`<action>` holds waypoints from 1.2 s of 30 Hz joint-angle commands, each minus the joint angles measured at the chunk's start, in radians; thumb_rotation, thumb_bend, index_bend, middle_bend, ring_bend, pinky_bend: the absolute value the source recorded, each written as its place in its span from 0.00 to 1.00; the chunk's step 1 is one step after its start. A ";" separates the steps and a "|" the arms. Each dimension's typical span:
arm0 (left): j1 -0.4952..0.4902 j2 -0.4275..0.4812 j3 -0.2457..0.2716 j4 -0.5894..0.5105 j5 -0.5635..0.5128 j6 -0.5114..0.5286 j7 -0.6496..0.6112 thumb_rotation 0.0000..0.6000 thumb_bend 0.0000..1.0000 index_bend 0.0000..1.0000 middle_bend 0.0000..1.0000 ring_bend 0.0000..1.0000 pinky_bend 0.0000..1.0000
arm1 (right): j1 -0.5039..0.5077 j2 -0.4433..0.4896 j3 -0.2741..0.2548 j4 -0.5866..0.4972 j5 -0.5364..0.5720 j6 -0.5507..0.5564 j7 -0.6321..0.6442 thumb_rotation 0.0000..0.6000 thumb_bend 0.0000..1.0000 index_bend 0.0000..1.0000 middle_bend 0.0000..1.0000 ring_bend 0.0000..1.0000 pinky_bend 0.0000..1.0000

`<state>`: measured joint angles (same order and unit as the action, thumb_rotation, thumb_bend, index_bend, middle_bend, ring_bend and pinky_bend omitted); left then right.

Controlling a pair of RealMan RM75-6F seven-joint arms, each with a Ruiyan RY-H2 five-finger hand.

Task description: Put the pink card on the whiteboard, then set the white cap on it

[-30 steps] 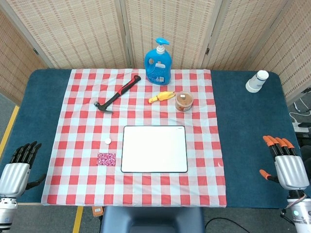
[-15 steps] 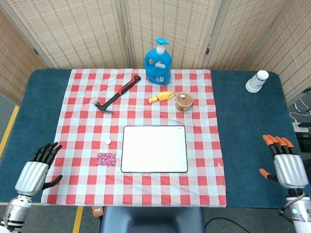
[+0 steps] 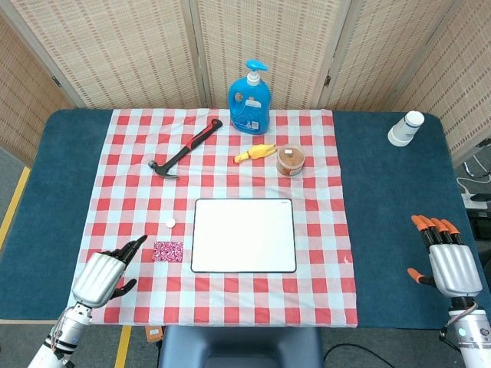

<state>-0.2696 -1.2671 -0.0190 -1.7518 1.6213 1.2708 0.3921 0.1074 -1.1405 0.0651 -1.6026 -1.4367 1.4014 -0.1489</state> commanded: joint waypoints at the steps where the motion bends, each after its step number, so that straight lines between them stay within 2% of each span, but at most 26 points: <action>1: -0.057 -0.001 -0.012 -0.066 -0.119 -0.136 0.069 1.00 0.24 0.14 0.72 0.97 1.00 | 0.000 0.000 -0.003 -0.003 -0.005 0.000 -0.001 1.00 0.02 0.09 0.12 0.08 0.13; 5: -0.112 0.009 -0.026 -0.117 -0.250 -0.238 0.225 1.00 0.24 0.12 0.85 1.00 1.00 | -0.002 0.005 -0.019 -0.011 -0.037 0.007 0.000 1.00 0.02 0.09 0.12 0.08 0.13; 7: -0.129 -0.005 -0.038 -0.143 -0.319 -0.250 0.285 1.00 0.23 0.13 0.90 1.00 1.00 | -0.001 0.006 -0.023 -0.010 -0.044 0.006 0.003 1.00 0.02 0.09 0.12 0.08 0.13; 11: -0.139 -0.019 -0.043 -0.152 -0.356 -0.244 0.327 1.00 0.23 0.16 0.94 1.00 1.00 | -0.001 0.008 -0.022 -0.010 -0.038 0.001 0.006 1.00 0.02 0.09 0.12 0.08 0.13; 15: -0.157 -0.088 -0.062 -0.139 -0.452 -0.210 0.414 1.00 0.23 0.21 0.96 1.00 1.00 | 0.001 0.013 -0.018 -0.011 -0.029 -0.003 0.013 1.00 0.02 0.09 0.12 0.08 0.13; 17: -0.184 -0.149 -0.084 -0.085 -0.522 -0.209 0.443 1.00 0.23 0.24 0.96 1.00 1.00 | 0.000 0.017 -0.021 -0.010 -0.040 0.001 0.026 1.00 0.02 0.09 0.12 0.08 0.13; 21: -0.226 -0.186 -0.100 -0.042 -0.618 -0.216 0.488 1.00 0.24 0.25 0.96 1.00 1.00 | -0.004 0.016 -0.020 0.000 -0.057 0.023 0.045 1.00 0.02 0.09 0.12 0.08 0.13; 36: -0.288 -0.256 -0.111 -0.013 -0.783 -0.112 0.537 1.00 0.24 0.23 0.97 1.00 1.00 | -0.006 0.019 -0.022 -0.001 -0.058 0.023 0.049 1.00 0.02 0.09 0.12 0.08 0.13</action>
<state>-0.5512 -1.5144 -0.1289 -1.7655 0.8586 1.1442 0.9193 0.1015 -1.1212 0.0431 -1.6031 -1.4944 1.4243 -0.1002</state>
